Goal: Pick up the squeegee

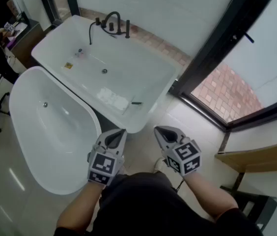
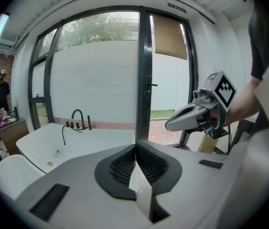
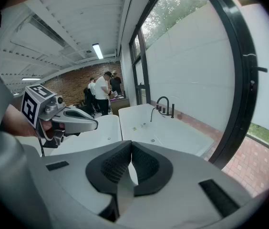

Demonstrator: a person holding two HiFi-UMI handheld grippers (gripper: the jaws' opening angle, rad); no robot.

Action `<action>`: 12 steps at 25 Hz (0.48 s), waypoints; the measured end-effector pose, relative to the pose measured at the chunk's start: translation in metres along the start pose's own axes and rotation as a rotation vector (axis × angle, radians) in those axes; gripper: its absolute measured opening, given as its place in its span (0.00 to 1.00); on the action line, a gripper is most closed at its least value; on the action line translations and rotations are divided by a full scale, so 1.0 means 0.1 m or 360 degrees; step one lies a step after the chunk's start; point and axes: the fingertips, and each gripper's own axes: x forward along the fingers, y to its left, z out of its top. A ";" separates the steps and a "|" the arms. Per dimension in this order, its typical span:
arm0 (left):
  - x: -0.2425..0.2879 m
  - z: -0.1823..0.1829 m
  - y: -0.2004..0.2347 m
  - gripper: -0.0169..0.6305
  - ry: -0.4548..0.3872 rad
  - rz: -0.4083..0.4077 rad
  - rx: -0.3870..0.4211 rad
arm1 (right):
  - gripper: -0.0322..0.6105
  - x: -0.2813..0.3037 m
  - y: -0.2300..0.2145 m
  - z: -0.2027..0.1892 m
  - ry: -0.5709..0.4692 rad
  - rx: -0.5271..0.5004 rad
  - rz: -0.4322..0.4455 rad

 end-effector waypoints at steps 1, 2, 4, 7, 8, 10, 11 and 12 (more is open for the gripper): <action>0.01 -0.02 0.09 0.01 0.0017 -0.0009 0.0015 | 0.07 0.10 0.00 0.01 0.0013 0.0001 -0.0002; 0.02 -0.03 0.19 0.01 0.0034 -0.0016 0.0030 | 0.09 0.21 0.00 0.02 0.0028 0.0001 -0.0005; 0.06 -0.05 0.40 0.01 0.0063 -0.0020 0.0054 | 0.12 0.44 -0.04 0.03 0.0069 -0.0005 -0.0015; 0.24 -0.11 0.71 0.01 0.0108 -0.0023 0.0040 | 0.17 0.83 -0.19 -0.03 0.0182 -0.0049 -0.0030; 0.32 -0.15 0.80 0.01 0.0127 -0.0025 0.0024 | 0.19 0.97 -0.26 -0.08 0.0227 -0.0075 -0.0030; 0.54 -0.25 0.98 0.01 0.0168 -0.0019 -0.0010 | 0.22 1.32 -0.42 -0.18 0.0317 -0.0125 -0.0022; 0.67 -0.31 1.08 0.01 0.0191 -0.0013 -0.0027 | 0.24 1.52 -0.52 -0.24 0.0361 -0.0147 -0.0015; 0.83 -0.38 1.17 0.01 0.0216 -0.0008 -0.0045 | 0.27 1.73 -0.62 -0.31 0.0405 -0.0169 -0.0005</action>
